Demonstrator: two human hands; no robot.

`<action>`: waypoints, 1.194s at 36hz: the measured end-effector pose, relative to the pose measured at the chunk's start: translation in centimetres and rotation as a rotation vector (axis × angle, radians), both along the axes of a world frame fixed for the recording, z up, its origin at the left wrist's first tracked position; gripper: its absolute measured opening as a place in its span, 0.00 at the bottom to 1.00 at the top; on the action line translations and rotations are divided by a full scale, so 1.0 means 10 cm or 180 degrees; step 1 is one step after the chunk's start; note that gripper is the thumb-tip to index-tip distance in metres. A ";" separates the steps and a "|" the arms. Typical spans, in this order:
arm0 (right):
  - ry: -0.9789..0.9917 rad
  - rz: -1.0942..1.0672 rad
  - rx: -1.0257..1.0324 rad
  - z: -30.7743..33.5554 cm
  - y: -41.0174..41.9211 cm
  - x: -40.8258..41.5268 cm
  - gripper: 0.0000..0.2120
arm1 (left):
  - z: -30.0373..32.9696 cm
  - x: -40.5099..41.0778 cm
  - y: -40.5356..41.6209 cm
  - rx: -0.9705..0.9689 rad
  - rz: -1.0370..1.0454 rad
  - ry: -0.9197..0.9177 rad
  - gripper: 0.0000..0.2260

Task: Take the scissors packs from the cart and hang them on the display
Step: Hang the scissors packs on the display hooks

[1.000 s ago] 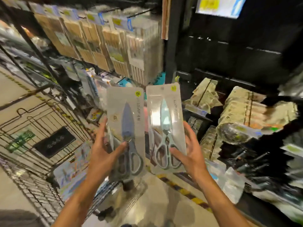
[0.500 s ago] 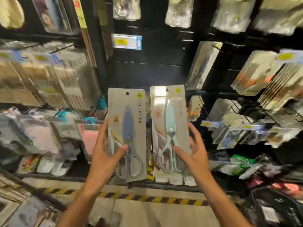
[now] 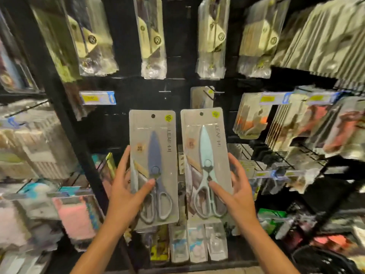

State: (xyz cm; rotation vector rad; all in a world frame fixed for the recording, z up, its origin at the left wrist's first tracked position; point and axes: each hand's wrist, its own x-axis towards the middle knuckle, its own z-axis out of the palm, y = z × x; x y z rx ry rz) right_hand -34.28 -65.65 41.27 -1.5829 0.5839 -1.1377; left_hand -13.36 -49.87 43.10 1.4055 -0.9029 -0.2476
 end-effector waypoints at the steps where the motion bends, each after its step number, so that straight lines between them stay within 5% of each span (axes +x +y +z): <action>1: -0.0022 0.0008 0.0018 0.00 -0.09 -0.03 0.39 | 0.02 -0.03 -0.09 0.0008 0.0004 -0.0030 0.42; 19: 0.0129 0.0257 -0.0063 -0.01 -1.41 -0.17 0.40 | 0.10 -0.31 -1.19 0.0050 0.0308 -0.0052 0.44; 43: 0.0146 0.0017 -0.0064 -0.12 -1.59 0.30 0.41 | 0.13 0.19 -1.42 0.0029 -0.0030 -0.0061 0.44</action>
